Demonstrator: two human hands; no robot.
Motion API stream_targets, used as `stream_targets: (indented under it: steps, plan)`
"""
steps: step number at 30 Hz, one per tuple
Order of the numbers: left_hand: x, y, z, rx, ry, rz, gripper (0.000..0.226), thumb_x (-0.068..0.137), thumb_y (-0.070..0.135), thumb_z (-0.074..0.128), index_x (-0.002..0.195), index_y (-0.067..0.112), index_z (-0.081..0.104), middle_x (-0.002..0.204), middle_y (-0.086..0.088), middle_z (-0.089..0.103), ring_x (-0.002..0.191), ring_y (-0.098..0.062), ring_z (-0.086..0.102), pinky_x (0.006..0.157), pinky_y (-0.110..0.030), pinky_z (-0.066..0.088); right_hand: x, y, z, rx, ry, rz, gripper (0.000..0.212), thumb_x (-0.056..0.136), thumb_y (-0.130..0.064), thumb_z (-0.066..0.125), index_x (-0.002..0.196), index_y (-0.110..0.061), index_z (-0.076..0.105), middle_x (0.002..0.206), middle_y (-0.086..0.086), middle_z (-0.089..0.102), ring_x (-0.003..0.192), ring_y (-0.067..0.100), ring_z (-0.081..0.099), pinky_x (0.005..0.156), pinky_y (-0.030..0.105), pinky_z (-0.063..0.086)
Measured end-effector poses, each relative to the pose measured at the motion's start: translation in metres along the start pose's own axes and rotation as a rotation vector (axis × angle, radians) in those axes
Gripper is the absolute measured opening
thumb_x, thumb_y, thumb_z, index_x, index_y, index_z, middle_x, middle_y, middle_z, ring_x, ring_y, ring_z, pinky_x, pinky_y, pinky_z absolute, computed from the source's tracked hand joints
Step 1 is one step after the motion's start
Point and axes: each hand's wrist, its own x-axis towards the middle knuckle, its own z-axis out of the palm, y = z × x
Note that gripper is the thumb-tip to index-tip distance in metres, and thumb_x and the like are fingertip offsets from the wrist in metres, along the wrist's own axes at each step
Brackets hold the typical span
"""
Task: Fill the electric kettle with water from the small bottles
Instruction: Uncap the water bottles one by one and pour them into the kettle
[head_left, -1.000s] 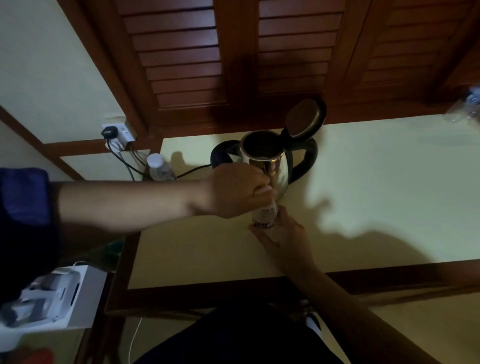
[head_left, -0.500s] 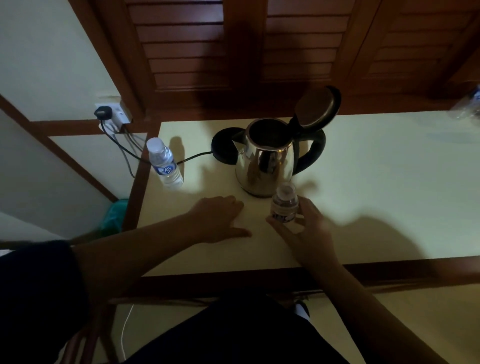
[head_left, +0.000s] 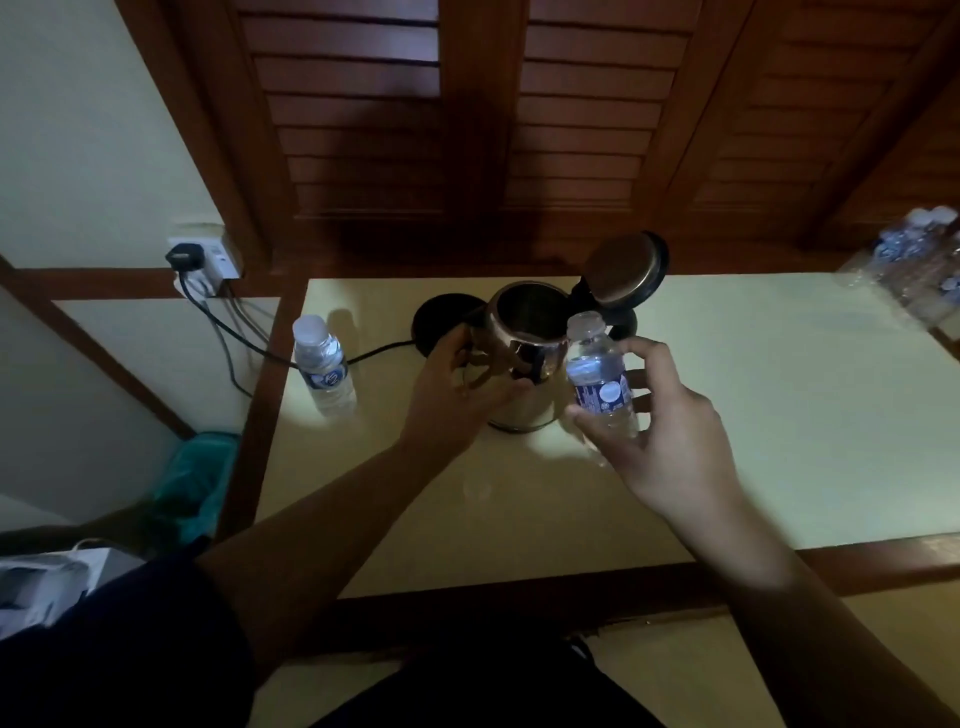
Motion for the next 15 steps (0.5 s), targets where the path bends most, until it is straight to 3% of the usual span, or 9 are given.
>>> stream_targets:
  steps: [2,4,8,12,15]
  plan:
    - [-0.001,0.005,0.008,-0.055,0.065,0.027,0.052,0.077,0.026,0.09,0.116,0.044,0.06,0.112,0.02,0.066,0.107,0.004,0.062,0.081,-0.012,0.053,0.008,-0.001,-0.002,-0.102,-0.001,-0.012,0.065,0.085,-0.062,0.074,0.136,-0.038,0.041,0.1,-0.012,0.071,0.086,0.024,0.073,0.069,0.037,0.058]
    - [-0.005,0.004,0.011,-0.085,0.118,0.038,0.044,0.078,0.024,0.089,0.107,0.044,0.064,0.108,0.017,0.068,0.105,0.001,0.064,0.08,-0.012,0.055,0.015,-0.001,-0.003,-0.196,-0.01,-0.019,0.065,0.085,-0.064,0.072,0.137,-0.039,0.042,0.104,-0.005,0.076,0.087,0.031,0.073,0.069,0.037,0.056]
    - [-0.011,0.0,0.011,-0.076,0.11,0.069,0.029,0.083,0.021,0.085,0.107,0.024,0.071,0.107,0.014,0.072,0.109,-0.007,0.066,0.085,-0.017,0.056,0.026,-0.008,-0.009,-0.392,-0.008,-0.028,0.065,0.084,-0.067,0.069,0.139,-0.042,0.047,0.105,-0.004,0.076,0.091,0.036,0.071,0.063,0.033,0.042]
    - [-0.008,-0.003,0.004,-0.04,0.113,0.063,0.029,0.081,0.022,0.087,0.106,0.025,0.074,0.104,0.021,0.073,0.106,0.002,0.066,0.088,-0.016,0.055,0.034,-0.017,-0.017,-0.48,-0.022,-0.033,0.069,0.085,-0.067,0.067,0.147,-0.045,0.047,0.111,-0.001,0.073,0.097,0.034,0.07,0.065,0.032,0.039]
    - [-0.007,-0.005,0.002,-0.026,0.118,0.054,0.032,0.079,0.023,0.088,0.108,0.027,0.074,0.106,0.017,0.074,0.106,0.002,0.066,0.089,-0.014,0.055,0.037,-0.022,-0.02,-0.505,-0.032,-0.018,0.071,0.086,-0.066,0.066,0.15,-0.047,0.045,0.112,-0.001,0.07,0.102,0.031,0.068,0.066,0.03,0.037]
